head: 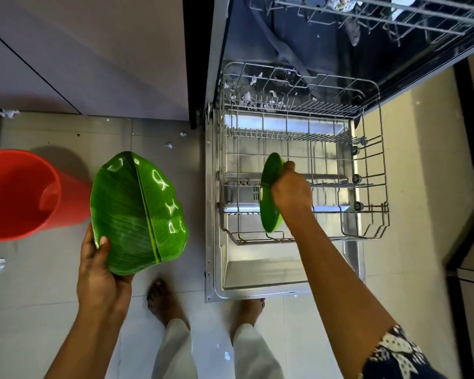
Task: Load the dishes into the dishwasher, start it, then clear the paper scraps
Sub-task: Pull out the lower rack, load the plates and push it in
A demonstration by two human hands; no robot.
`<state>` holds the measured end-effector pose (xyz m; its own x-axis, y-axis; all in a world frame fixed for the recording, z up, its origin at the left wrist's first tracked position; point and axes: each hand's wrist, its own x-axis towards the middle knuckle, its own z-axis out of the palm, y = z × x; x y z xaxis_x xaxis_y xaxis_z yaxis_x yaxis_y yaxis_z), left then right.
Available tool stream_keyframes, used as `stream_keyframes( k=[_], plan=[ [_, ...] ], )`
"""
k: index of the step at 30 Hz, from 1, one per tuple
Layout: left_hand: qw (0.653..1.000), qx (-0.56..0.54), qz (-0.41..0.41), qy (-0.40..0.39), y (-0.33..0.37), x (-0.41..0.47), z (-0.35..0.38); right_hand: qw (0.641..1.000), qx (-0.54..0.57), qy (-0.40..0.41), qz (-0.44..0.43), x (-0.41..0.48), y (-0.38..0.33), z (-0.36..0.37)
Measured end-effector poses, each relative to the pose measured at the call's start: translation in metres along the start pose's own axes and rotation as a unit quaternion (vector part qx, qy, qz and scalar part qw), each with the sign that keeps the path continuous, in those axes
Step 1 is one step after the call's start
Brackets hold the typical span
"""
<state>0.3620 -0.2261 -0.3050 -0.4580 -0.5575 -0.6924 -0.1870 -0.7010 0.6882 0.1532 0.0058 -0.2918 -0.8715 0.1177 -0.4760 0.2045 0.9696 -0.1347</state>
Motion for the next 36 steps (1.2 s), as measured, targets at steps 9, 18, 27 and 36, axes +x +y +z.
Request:
stream_keyframes(
  k=[9,18,27,36],
  plan=[
    [1.000,0.004,0.003,-0.001,-0.001,-0.002,0.009,0.993,-0.059,-0.004,-0.103,-0.016,-0.017,0.040],
    [1.000,0.011,0.021,0.008,0.000,0.003,-0.003,0.981,-0.122,0.067,-0.138,-0.027,-0.042,0.087],
    [0.998,0.045,0.034,-0.004,0.002,0.008,-0.005,0.993,-0.083,-0.023,-0.081,-0.017,-0.049,0.101],
    [0.999,0.042,0.031,-0.011,0.011,0.017,-0.001,0.993,-0.030,-0.072,-0.090,0.003,-0.027,0.130]
  ],
)
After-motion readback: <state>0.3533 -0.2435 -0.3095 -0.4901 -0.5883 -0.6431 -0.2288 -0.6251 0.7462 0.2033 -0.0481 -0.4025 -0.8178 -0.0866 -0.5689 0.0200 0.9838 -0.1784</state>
